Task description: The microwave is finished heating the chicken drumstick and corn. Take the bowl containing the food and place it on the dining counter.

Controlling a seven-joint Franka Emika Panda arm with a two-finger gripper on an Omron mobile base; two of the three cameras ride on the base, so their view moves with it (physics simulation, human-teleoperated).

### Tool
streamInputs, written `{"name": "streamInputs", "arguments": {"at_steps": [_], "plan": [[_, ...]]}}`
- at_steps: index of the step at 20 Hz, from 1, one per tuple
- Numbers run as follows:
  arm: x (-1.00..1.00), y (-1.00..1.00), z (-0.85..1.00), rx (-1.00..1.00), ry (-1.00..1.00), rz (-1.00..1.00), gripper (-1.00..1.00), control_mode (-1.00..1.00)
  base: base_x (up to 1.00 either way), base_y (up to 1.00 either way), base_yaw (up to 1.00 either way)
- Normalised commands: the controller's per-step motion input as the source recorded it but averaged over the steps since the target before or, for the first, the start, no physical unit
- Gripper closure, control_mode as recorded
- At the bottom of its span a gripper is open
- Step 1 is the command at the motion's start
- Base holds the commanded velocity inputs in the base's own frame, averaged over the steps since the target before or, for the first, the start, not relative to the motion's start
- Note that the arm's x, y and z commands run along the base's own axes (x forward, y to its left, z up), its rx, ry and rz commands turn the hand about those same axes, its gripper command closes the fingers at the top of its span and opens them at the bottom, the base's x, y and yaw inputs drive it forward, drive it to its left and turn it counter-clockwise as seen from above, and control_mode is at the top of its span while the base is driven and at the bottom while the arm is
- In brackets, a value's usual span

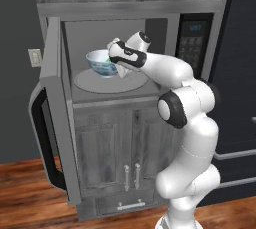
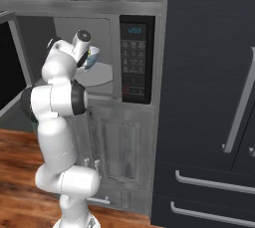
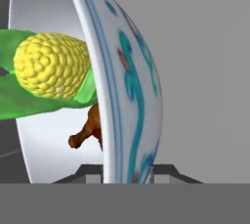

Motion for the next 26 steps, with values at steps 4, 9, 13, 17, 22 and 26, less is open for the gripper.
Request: {"name": "streamInputs", "arguments": {"at_steps": [4,9,13,17,22,26], "plan": [[-0.23,-0.01,0.0,0.0,0.0,0.0,1.0,-1.0,0.0,0.0,0.0],[-0.75,-0.2,0.0,0.0,-0.04,0.0,1.0,-1.0,0.0,0.0,0.0],[-0.99,-0.34,0.0,0.01,-0.12,0.0,1.0,-1.0,0.0,0.0,0.0],[-1.0,-0.37,0.01,0.01,-0.22,-0.02,1.0,-1.0,0.0,0.0,0.0],[-1.0,-0.37,0.28,0.01,-0.19,-0.01,1.0,-1.0,0.0,0.0,0.0],[-1.0,-0.23,0.72,0.01,0.01,0.0,1.0,-1.0,0.0,0.0,0.0]]}}
